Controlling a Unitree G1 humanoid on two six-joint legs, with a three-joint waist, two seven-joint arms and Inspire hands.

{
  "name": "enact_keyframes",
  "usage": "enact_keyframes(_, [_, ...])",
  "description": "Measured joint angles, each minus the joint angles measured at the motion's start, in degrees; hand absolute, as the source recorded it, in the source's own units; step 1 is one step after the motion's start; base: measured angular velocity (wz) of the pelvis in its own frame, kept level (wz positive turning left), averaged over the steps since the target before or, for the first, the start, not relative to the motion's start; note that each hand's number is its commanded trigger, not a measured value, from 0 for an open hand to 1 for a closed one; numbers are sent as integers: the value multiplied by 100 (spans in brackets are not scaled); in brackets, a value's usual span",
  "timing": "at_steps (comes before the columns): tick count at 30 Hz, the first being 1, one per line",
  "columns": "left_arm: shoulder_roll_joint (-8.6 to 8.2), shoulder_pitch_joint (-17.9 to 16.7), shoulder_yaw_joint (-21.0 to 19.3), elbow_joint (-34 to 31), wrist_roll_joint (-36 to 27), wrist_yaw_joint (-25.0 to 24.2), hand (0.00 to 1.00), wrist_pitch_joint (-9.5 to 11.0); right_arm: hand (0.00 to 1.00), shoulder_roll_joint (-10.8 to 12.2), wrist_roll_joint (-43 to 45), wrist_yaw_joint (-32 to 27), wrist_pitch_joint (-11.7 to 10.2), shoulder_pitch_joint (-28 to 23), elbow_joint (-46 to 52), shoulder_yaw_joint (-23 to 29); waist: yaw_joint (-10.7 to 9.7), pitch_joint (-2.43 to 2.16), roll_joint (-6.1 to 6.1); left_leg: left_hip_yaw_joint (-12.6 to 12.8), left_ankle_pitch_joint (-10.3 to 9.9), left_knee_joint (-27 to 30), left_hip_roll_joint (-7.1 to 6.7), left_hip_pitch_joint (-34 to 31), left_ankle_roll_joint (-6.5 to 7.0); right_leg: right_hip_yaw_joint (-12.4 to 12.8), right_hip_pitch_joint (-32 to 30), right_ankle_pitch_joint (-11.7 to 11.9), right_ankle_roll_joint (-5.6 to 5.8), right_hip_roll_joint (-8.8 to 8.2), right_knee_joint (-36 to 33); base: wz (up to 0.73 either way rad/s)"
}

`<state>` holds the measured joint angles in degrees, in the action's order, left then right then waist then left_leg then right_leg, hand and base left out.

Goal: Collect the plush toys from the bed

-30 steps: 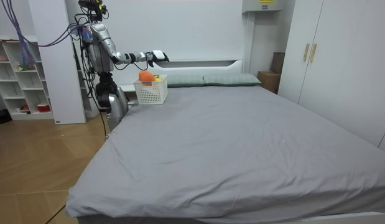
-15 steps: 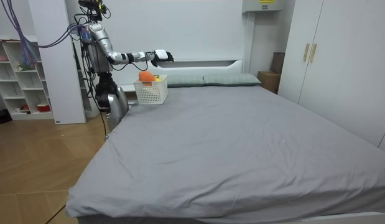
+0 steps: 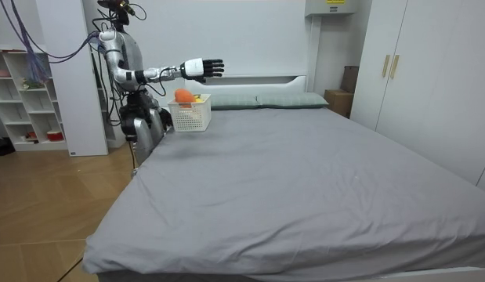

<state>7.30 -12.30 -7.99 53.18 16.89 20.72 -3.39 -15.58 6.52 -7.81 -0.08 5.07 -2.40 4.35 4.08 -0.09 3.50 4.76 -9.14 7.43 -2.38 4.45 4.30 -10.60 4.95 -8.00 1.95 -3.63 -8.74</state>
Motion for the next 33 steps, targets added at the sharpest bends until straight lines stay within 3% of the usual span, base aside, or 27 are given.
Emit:
enact_keyframes(4, [-10, -133, -36, 25, -63, 90, 0, -1, 0, 18, -472, -233, -5, -311, -16, 354, -264, 25, -42, 155, -30, -10, 40, 34, -9, 194, -36, 14, -8, 50, -2, -21])
enact_keyframes(8, [-9, -180, -27, 94, -236, 148, 0, 4, 0, 17, -773, -448, -44, -603, -54, 484, -337, 30, -41, 297, -62, -10, 102, 121, -51, 334, -31, 32, -38, 110, -4, -19])
enact_keyframes(10, [-1, -207, -35, 123, -346, 250, 0, 13, 0, 17, -998, -556, -196, -874, -270, 497, -403, 29, -41, 333, -78, -2, 126, 114, -66, 358, -36, 41, -52, 130, -5, -12])
enact_keyframes(14, [-2, -217, -85, 193, -407, 318, 0, 25, 0, 84, -1608, -764, -202, -1266, -891, 573, -436, 27, -36, 410, -102, -4, 165, 124, -86, 446, -38, 52, -70, 168, -2, -11])
enact_keyframes(19, [-4, -281, -72, 275, -502, 411, 0, 64, 0, 251, -2394, -876, -241, -1436, -2965, 636, -610, 34, -75, 448, -109, 21, 175, 170, -93, 492, -12, 59, -82, 182, 2, -4])
enact_keyframes(24, [-10, -393, -131, 474, -467, 392, 0, 265, 0, 434, -2449, -799, -251, -1768, -4669, 676, -670, 15, -89, 442, -123, -3, 172, 167, -98, 505, -12, 44, -88, 183, -3, 0])
enact_keyframes(30, [-9, -404, -204, 715, -310, 349, 0, 251, 0, 484, -2120, -302, -209, -1858, -6455, 576, -675, 1, -88, 443, -146, 16, 167, 241, -124, 551, 2, -11, -88, 192, 2, -2])
enact_keyframes(33, [-15, -411, -280, 717, -214, 308, 0, 149, 0, 468, -1669, 2, 69, -1863, -7014, 188, -630, -11, -71, 442, -145, 12, 168, 287, -121, 538, 4, -26, -95, 195, -16, 0])
